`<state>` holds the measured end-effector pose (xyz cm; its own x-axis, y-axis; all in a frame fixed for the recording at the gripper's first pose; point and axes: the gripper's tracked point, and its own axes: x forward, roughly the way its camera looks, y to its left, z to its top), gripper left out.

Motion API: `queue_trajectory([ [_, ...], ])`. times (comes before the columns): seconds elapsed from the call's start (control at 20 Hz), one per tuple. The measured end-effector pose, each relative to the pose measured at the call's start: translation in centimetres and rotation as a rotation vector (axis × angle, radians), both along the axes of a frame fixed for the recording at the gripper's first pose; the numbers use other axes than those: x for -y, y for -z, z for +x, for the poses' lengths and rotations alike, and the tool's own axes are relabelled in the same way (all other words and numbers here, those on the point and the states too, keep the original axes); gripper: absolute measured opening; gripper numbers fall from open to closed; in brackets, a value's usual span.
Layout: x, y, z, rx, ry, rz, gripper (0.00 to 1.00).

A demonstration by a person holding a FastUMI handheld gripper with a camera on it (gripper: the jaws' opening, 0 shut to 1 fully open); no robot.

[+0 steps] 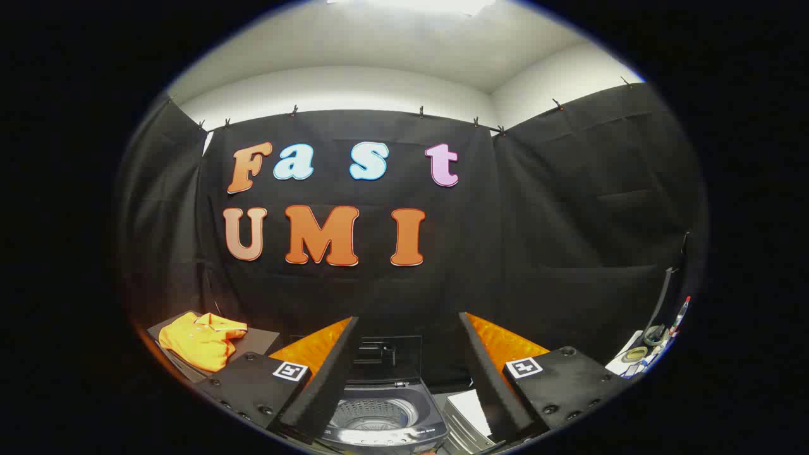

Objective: Put the clothes into the washing machine and then close the washing machine lid.

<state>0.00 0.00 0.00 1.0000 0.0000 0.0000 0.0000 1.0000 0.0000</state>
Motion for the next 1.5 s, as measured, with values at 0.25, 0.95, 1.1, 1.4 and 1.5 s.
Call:
queue_trajectory([
  [0.25,0.3,0.0,-0.3,0.004,0.006,0.000,0.98],
  [0.95,0.3,-0.7,-0.9,0.020,0.011,-0.002,0.98],
  [1.1,0.2,-0.7,-1.2,0.020,0.013,-0.001,0.98],
  [1.4,0.1,-0.8,-1.4,0.020,0.015,-0.002,0.98],
  [1.5,-0.4,-0.9,-1.4,0.020,0.013,-0.004,0.98],
])
